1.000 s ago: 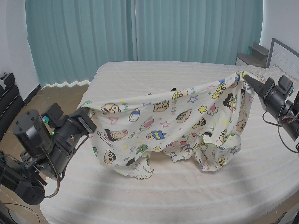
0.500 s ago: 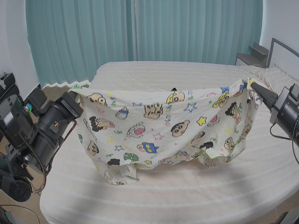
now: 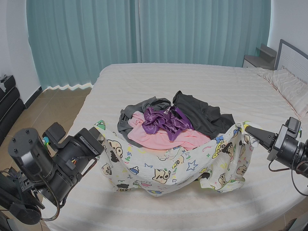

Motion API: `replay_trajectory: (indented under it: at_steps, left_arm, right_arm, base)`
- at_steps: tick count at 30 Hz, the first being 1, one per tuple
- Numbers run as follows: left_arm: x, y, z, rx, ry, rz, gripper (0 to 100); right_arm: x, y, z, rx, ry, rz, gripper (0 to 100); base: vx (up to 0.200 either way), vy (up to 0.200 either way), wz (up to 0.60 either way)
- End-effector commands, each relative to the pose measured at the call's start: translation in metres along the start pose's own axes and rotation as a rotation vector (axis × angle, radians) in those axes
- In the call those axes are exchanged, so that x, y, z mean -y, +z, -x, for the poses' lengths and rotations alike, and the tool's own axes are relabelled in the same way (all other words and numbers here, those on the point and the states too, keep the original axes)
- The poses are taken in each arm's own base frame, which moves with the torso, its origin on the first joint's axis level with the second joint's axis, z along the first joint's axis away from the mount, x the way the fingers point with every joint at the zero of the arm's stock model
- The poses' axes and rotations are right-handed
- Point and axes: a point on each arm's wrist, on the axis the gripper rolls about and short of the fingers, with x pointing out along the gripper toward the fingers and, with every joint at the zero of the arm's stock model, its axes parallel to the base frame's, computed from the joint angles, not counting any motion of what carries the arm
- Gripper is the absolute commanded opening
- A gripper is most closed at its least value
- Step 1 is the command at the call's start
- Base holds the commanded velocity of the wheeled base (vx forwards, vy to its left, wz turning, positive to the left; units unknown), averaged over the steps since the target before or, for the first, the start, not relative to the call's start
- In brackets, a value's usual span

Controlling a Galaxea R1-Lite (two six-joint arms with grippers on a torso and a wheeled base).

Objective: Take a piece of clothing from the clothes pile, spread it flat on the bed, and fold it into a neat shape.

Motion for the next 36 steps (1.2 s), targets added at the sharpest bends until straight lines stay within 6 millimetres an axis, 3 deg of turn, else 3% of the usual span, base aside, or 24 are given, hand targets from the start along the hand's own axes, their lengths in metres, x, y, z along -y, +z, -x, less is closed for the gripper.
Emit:
replay_trajectory:
  at_steps: [1, 6, 12, 15, 24, 32, 36]
  left_arm:
    - [0.003, -0.005, -0.004, -0.016, -0.006, 0.022, 0]
    - [0.009, 0.0, -0.01, 0.006, -0.027, 0.122, 0]
    - [0.009, -0.004, -0.012, -0.003, -0.021, 0.115, 0]
    - [0.008, -0.011, -0.017, -0.023, -0.012, 0.106, 0]
    - [0.011, -0.043, -0.005, -0.164, -0.039, 0.026, 0]
    - [0.012, -0.044, -0.003, -0.171, -0.047, 0.026, 0]
    - [0.013, -0.044, -0.003, -0.173, -0.05, 0.023, 0]
  right_arm:
    - [0.003, -0.003, -0.003, -0.02, -0.009, -0.004, 0]
    - [-0.001, -0.002, -0.003, -0.003, 0.019, 0.003, 0]
    - [0.002, -0.008, -0.003, -0.027, 0.019, -0.008, 0]
    - [0.0, -0.015, -0.006, -0.065, 0.035, -0.009, 0]
    - [0.002, -0.027, -0.008, -0.123, 0.03, -0.016, 0]
    - [0.003, -0.027, -0.008, -0.124, 0.027, -0.012, 0]
    - [0.002, -0.027, -0.008, -0.122, 0.029, -0.012, 0]
  base:
    - [0.0, 0.0, 0.0]
    - [0.0, 0.0, 0.0]
    - [0.0, 0.0, 0.0]
    - [0.0, 0.0, 0.0]
    - [0.0, 0.0, 0.0]
    - [0.0, 0.0, 0.0]
    - [-0.2, 0.0, 0.0]
